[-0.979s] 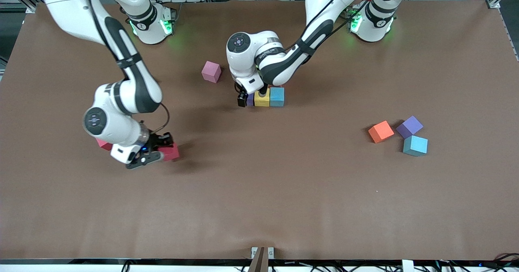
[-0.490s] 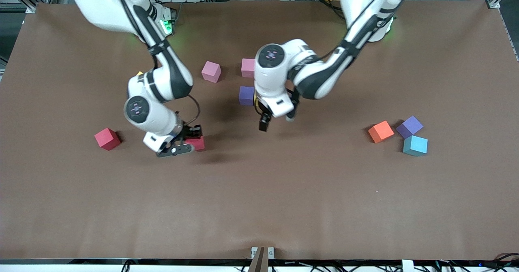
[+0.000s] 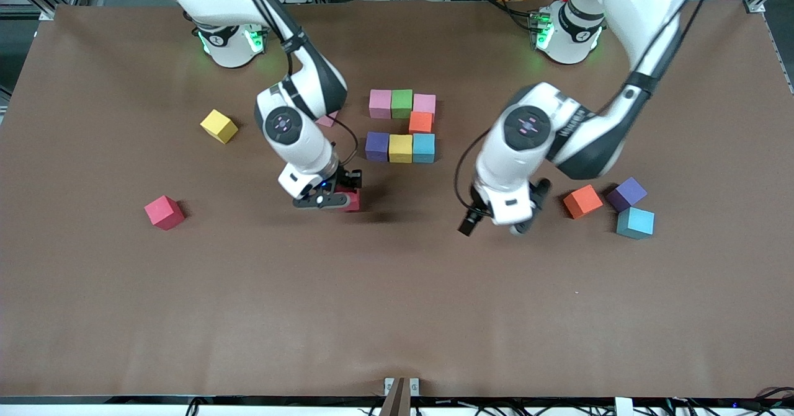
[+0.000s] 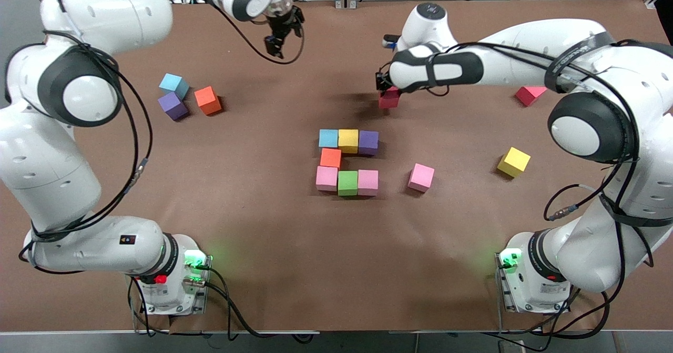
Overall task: Form number 2 with 11 blocks
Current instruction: 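Carry pink below purple with the right gripper while the left gripper reaches orange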
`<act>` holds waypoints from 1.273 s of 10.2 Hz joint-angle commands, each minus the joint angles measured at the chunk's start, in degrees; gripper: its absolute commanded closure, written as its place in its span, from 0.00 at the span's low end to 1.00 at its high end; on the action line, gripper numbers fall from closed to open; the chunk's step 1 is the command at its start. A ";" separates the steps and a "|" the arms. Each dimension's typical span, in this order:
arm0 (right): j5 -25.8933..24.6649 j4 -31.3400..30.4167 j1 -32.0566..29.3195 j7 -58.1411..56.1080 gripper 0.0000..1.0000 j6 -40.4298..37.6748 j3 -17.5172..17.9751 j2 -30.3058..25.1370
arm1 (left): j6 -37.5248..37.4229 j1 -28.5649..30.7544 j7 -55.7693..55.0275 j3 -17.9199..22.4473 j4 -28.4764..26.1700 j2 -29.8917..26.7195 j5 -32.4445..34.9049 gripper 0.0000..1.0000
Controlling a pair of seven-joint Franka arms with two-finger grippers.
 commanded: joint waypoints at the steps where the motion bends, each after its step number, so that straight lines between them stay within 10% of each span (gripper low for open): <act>1: 6.96 -2.97 2.13 0.41 0.89 4.69 -0.10 -0.62 | -6.80 4.38 10.42 -1.05 -0.29 -4.44 -1.35 0.00; 8: 13.42 -5.52 7.77 1.20 0.92 8.58 -0.10 1.14 | -15.70 23.81 56.75 -1.40 -0.90 -7.71 -8.03 0.00; 13: 13.33 -7.80 8.91 1.90 0.92 6.74 -0.19 -0.09 | -17.20 23.49 76.55 7.01 -3.00 -4.90 -8.47 0.00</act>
